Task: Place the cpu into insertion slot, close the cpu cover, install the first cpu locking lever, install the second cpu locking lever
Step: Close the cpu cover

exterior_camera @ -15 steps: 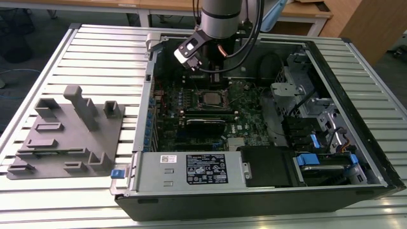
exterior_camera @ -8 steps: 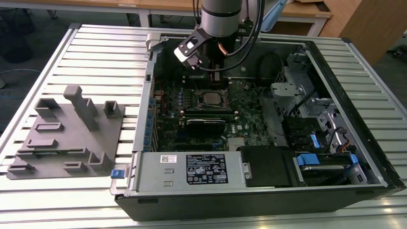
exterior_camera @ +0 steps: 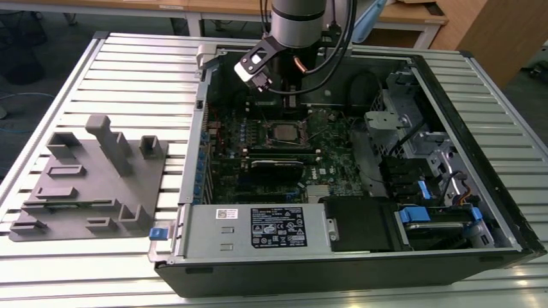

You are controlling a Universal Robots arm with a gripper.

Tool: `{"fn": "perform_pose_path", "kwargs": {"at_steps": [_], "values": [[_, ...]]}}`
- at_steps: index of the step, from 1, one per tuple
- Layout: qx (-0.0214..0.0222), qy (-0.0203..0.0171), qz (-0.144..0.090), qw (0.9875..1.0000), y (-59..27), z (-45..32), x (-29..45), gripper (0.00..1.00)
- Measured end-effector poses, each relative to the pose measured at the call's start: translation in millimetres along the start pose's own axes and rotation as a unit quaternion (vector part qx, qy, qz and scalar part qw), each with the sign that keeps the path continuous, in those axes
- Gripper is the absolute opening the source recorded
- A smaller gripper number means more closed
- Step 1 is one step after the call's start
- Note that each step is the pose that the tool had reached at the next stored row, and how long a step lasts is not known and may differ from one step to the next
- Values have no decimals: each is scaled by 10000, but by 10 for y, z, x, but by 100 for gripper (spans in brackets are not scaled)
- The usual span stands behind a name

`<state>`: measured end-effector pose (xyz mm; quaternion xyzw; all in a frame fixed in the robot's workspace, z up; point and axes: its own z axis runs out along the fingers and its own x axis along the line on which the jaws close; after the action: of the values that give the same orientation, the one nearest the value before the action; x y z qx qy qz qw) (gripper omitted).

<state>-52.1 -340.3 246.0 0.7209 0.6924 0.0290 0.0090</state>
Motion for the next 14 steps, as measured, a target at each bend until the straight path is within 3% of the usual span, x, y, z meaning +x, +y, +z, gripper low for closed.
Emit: {"fn": "perform_pose_path", "kwargs": {"at_steps": [14], "values": [[1,-1,0,10000,1,-20,0,11]]}}
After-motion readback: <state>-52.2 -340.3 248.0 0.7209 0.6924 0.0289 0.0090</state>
